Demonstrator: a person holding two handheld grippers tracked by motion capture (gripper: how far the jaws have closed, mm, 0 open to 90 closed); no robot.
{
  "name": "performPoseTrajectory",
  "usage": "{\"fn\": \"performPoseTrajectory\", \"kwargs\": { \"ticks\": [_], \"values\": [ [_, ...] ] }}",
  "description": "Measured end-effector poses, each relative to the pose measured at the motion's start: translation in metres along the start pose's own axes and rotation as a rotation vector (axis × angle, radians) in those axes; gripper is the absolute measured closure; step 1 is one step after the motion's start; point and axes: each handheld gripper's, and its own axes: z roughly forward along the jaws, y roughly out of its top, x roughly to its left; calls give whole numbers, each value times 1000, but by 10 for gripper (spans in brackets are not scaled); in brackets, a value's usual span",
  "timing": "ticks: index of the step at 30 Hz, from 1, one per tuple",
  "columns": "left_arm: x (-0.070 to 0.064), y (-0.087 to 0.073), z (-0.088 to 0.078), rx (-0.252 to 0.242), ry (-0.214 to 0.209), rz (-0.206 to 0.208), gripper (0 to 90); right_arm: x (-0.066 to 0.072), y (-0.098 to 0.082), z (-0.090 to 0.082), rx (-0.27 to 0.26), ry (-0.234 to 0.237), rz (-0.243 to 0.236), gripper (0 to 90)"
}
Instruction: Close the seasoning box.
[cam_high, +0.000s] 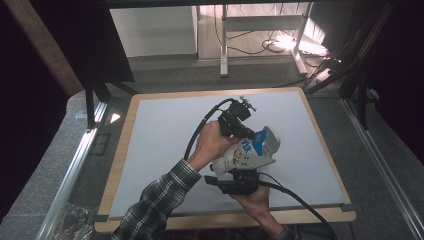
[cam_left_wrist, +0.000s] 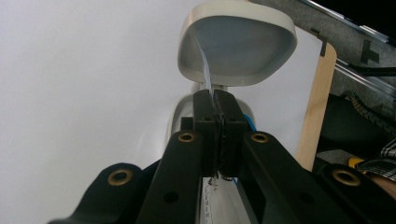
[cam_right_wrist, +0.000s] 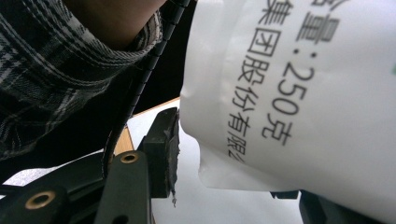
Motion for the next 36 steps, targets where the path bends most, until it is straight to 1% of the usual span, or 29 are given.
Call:
{"fn": "performPoseTrajectory", "kwargs": {
  "ticks": [2,6,31,32,34,36],
  "values": [
    [0,0,0,4,0,5,885,0,0,0,0,0,0,527],
    [0,0,1,0,-2,-3,885,0,0,0,0,0,0,527],
    [-1,2,1,12,0,-5,885,0,1,-1,-8,8,4,527],
    [-1,2,1,7,-1,-11,885,0,2,-1,-10,8,3,526],
    [0,2,0,16,0,-1,885,0,2,-1,-10,9,5,527],
    [-1,2,0,17,0,-4,885,0,2,-1,-10,10,6,527]
  ]
}}
